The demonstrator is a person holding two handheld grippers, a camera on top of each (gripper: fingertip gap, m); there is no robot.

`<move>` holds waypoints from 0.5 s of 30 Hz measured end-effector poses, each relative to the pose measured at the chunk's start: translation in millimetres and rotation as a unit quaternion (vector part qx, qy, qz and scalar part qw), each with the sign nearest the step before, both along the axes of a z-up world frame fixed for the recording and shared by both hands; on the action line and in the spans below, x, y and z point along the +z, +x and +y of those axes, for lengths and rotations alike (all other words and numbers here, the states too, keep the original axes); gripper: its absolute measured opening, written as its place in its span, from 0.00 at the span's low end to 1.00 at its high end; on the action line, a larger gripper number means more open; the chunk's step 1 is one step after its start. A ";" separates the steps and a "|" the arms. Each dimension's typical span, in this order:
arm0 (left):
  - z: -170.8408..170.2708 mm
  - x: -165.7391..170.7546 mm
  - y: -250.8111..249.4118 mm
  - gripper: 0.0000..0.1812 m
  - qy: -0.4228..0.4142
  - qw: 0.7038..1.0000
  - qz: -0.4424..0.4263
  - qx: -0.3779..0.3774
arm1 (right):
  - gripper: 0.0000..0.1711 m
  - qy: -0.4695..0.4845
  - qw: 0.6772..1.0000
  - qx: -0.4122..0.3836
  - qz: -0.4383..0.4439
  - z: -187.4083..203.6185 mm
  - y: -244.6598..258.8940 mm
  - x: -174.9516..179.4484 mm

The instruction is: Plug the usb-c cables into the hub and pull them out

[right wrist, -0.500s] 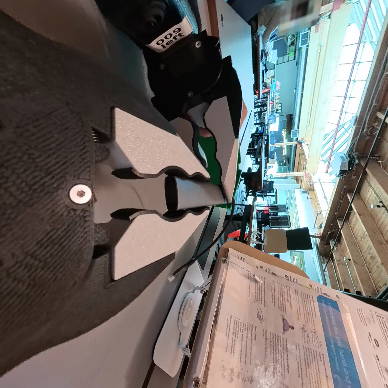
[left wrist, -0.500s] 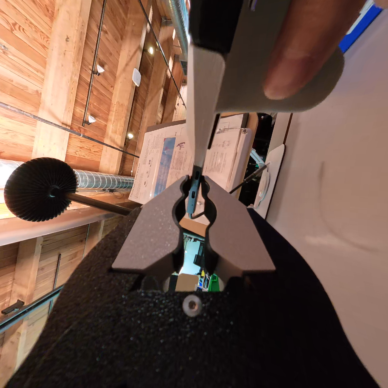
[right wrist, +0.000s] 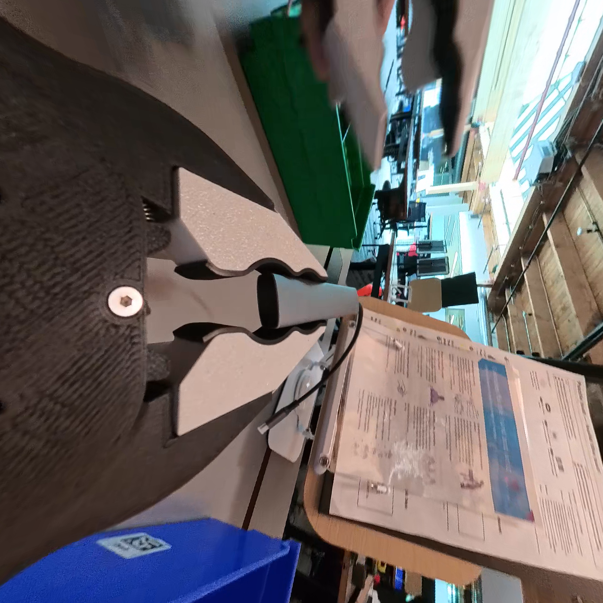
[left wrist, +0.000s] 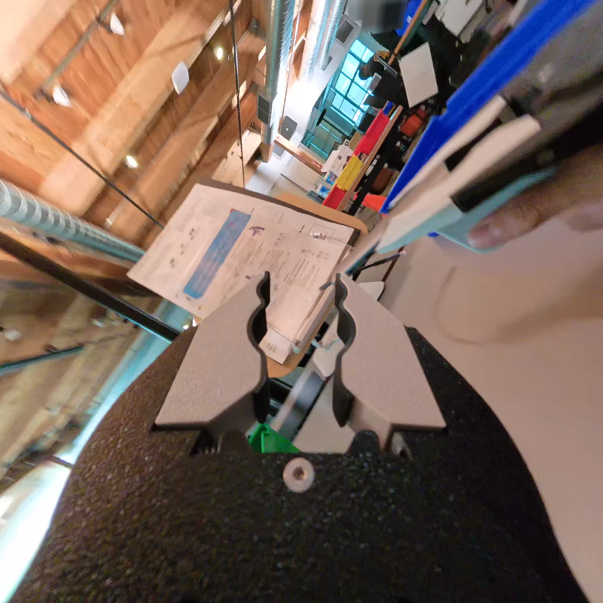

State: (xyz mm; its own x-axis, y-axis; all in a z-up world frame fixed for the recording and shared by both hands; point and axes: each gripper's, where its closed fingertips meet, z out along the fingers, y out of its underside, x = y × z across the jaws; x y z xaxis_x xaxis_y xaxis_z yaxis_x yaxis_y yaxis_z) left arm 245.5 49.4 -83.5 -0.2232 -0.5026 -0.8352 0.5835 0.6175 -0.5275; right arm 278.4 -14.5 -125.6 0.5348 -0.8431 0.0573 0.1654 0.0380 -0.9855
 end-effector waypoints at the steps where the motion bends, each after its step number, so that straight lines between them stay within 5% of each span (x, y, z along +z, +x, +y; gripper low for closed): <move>1: 9.5 10.0 -3.5 0.21 -0.030 0.999 0.031 -0.007 | 0.13 -0.004 1.000 -0.005 0.001 -1.3 1.5 -1.4; 6: 106.8 23.8 22.4 0.17 -0.159 0.946 0.270 0.078 | 0.13 -0.028 1.000 0.003 -0.003 9.1 1.4 -6.8; 11: 206.6 -43.2 32.3 0.22 -0.136 0.846 0.473 0.203 | 0.13 -0.034 0.999 0.012 -0.001 14.7 1.2 -8.7; 15: 223.8 -89.4 13.8 0.24 -0.096 0.807 0.539 0.219 | 0.13 -0.022 1.000 0.014 0.004 12.4 1.8 -6.7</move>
State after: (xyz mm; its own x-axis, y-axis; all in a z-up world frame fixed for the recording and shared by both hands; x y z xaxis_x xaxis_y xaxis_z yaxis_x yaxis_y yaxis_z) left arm 259.3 273.2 -172.9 -0.5338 -0.8282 -0.1709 -0.5318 0.4859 -0.6936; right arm 280.2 -2.1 -132.4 0.5595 -0.8239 0.0897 0.1566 -0.0011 -0.9877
